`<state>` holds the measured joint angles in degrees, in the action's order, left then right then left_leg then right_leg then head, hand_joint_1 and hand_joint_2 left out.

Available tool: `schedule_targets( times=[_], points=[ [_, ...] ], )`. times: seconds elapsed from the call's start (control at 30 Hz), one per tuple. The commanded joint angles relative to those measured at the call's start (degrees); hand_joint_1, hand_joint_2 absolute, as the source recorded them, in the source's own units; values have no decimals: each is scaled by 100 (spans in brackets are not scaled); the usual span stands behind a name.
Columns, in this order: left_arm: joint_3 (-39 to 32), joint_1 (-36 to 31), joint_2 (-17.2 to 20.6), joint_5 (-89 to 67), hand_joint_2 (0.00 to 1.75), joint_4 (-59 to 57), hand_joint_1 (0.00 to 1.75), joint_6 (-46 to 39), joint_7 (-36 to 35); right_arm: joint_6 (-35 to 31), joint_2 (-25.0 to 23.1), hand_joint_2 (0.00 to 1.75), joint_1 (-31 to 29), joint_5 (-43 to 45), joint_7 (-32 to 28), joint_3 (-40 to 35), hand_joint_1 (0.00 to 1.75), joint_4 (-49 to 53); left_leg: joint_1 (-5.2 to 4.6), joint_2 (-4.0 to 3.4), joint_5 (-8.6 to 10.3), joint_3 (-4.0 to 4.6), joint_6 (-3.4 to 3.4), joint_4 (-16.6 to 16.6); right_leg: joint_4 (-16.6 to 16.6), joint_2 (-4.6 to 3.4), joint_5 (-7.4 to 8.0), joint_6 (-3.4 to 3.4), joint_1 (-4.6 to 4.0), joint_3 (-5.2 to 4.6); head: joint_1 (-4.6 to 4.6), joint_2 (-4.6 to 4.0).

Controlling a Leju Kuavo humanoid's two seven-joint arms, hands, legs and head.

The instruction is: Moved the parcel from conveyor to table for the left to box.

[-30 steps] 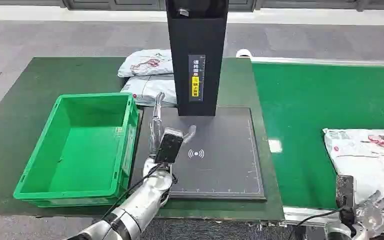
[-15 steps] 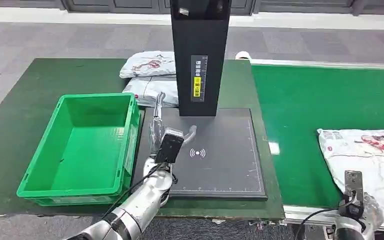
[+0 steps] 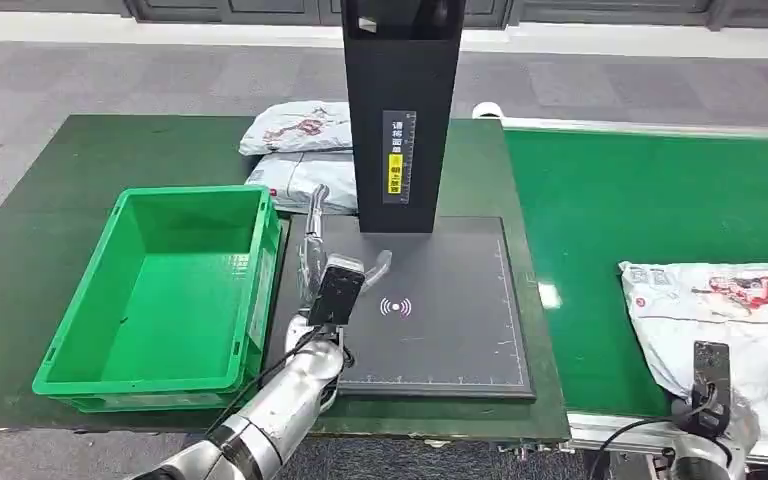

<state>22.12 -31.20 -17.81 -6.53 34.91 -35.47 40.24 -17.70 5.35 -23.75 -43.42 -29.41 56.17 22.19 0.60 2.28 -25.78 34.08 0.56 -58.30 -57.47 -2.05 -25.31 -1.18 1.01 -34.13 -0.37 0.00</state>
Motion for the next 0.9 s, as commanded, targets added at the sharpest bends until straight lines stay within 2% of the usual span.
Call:
schedule_targets(
  times=[0.03, 0.1, 0.17, 0.3, 0.33, 0.37, 0.4, 0.43, 0.53, 0.6, 0.63, 0.7, 0.73, 0.83, 0.9],
  points=[
    [-624, -151, 136, 309, 175, -128, 0, 333, -24, 238, -1225, 175, 754, 1690, -341, -2684, 175, 2859, -1, -41, -2, -1, 3, 7, -1, -15, 5, 11, -2, -14, 0, 0],
    [-650, -218, 161, 241, 175, -215, 0, 337, -24, 236, -1286, 175, 983, 2151, -84, -3658, 175, 3526, -4, -65, -3, -2, 6, 15, -4, -24, 6, 17, 0, -25, -2, 0],
    [-753, -293, 162, 225, 175, -300, 0, 324, -24, 113, -1170, 175, 1073, 2580, 80, -4793, 175, 3868, -4, -47, 0, 12, 5, 10, -11, -19, 4, 12, 5, -39, -2, 0],
    [-748, -303, 171, 179, 175, -263, 0, 302, -24, 100, -1158, 175, 1080, 2689, 86, -5120, 175, 3927, -2, -77, -4, 16, 6, 8, -12, -37, 7, 16, 2, -47, -2, 0],
    [-748, -303, 171, 179, 175, -263, 0, 302, -24, 100, -1158, 175, 1080, 2689, 86, -5120, 175, 3927, -1, -59, 1, 18, 9, 9, -11, -29, 6, 14, 5, -45, -2, 0],
    [-779, -289, 195, 142, 175, -136, 0, 218, -24, 284, -1138, 175, 1000, 2742, -3, -5730, 175, 3967, -1, -66, 2, 11, 8, 15, -6, -24, 6, 19, 4, -39, -2, 0],
    [-779, -289, 195, 142, 175, -136, 0, 218, -24, 284, -1138, 175, 1000, 2742, -3, -5730, 175, 3967, -1, -64, 3, 13, 9, 15, -6, -20, 6, 19, 5, -41, -2, 0],
    [-777, -295, 215, 108, 175, -66, 0, 183, -24, 263, -1198, 175, 925, 2829, 33, -6112, 175, 4007, 2, -63, 2, 9, 9, 15, -4, -17, 5, 20, 1, -38, -2, 0],
    [-766, -259, 276, -5, 175, 264, 0, 103, -24, 640, -1532, 175, 597, 2951, 189, -7403, 175, 3947, 2, -67, -1, 23, 10, 5, -14, -36, 7, 18, 4, -53, -2, 0],
    [-819, -350, 279, -76, 175, 280, 0, 44, -24, 907, -1648, 175, 315, 3192, 342, -8210, 175, 3670, 2, -90, -4, 19, 9, 10, -12, -47, 9, 22, 2, -50, 0, 0],
    [-831, -395, 284, -68, 175, 260, 0, 77, -24, 928, -1711, 175, 287, 3184, 336, -8484, 175, 3588, 3, -122, -6, 21, 14, 6, -22, -79, 14, 25, 2, -67, -2, 0],
    [-808, -500, 267, -127, 175, 238, 0, 52, -24, 984, -1819, 175, 274, 3200, 378, -8860, 175, 3475, 5, -130, -5, 12, 18, 13, -21, -82, 18, 35, -1, -64, -2, 0],
    [-800, -523, 252, -136, 175, 218, 0, 64, -24, 979, -1849, 175, 304, 3241, 391, -8895, 175, 3478, 5, -95, 2, 11, 16, 18, -15, -46, 13, 33, -1, -54, -2, 0],
    [-742, -618, 197, -196, 175, 155, 0, 137, -24, 1251, -1733, 175, 316, 3264, 686, -9268, 175, 3468, 16, -33, 11, 24, 19, 13, -13, -7, 3, 27, -11, -49, -2, 0],
    [-741, -633, 177, -201, 175, 154, 0, 124, -28, 1256, -1693, 175, 341, 3259, 673, -9291, 175, 3456, 15, -21, 15, 19, 20, 20, -7, 9, 1, 26, -13, -38, -2, 0]
  ],
)
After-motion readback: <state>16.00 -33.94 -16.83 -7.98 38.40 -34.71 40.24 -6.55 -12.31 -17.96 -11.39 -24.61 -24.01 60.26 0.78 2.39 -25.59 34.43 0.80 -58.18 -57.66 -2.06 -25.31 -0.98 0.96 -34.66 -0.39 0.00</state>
